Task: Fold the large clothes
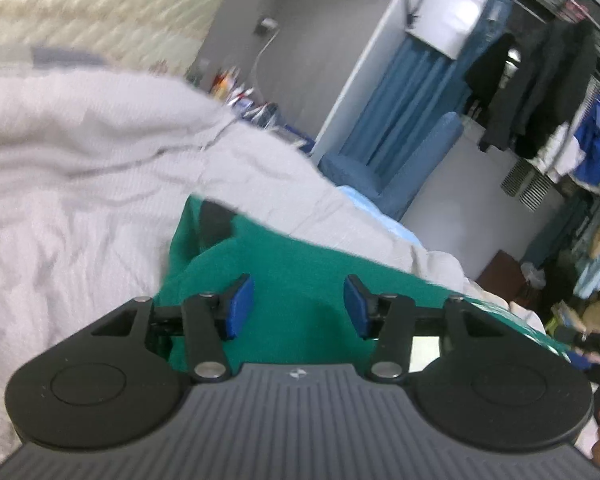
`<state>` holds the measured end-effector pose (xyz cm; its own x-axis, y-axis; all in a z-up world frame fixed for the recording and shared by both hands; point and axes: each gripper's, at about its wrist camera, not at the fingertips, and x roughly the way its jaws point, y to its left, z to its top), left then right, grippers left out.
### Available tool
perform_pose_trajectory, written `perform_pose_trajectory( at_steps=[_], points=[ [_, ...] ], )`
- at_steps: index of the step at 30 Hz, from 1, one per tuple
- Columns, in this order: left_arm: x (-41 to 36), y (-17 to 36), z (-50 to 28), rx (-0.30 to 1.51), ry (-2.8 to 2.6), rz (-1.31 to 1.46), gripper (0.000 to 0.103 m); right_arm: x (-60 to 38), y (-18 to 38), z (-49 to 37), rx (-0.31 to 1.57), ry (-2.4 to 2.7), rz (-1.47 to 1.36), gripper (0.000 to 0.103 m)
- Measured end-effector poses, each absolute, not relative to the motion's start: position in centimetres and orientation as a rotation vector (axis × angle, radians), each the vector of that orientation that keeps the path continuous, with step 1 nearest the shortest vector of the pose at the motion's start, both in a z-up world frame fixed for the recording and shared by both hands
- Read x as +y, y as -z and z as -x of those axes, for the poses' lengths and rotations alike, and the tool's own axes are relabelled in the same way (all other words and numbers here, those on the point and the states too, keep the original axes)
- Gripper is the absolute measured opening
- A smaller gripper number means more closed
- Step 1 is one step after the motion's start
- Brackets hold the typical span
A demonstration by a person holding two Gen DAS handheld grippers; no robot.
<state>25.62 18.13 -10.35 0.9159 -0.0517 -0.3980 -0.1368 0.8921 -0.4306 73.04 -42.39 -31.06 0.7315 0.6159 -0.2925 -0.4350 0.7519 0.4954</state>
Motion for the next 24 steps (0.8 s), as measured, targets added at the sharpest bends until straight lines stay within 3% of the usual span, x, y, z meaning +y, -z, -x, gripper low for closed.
perform_pose_trajectory(
  at_steps=[11,24],
  points=[
    [12.0,6.0,-22.2,0.401,0.089,0.275,0.062,-39.6,28.8,-67.7,0.435,-0.657,-0.246,0.067],
    [9.3,11.2,-25.2,0.596,0.101,0.144,0.064,-34.7,32.0,-68.6,0.567,-0.655,-0.05,0.065]
  ],
)
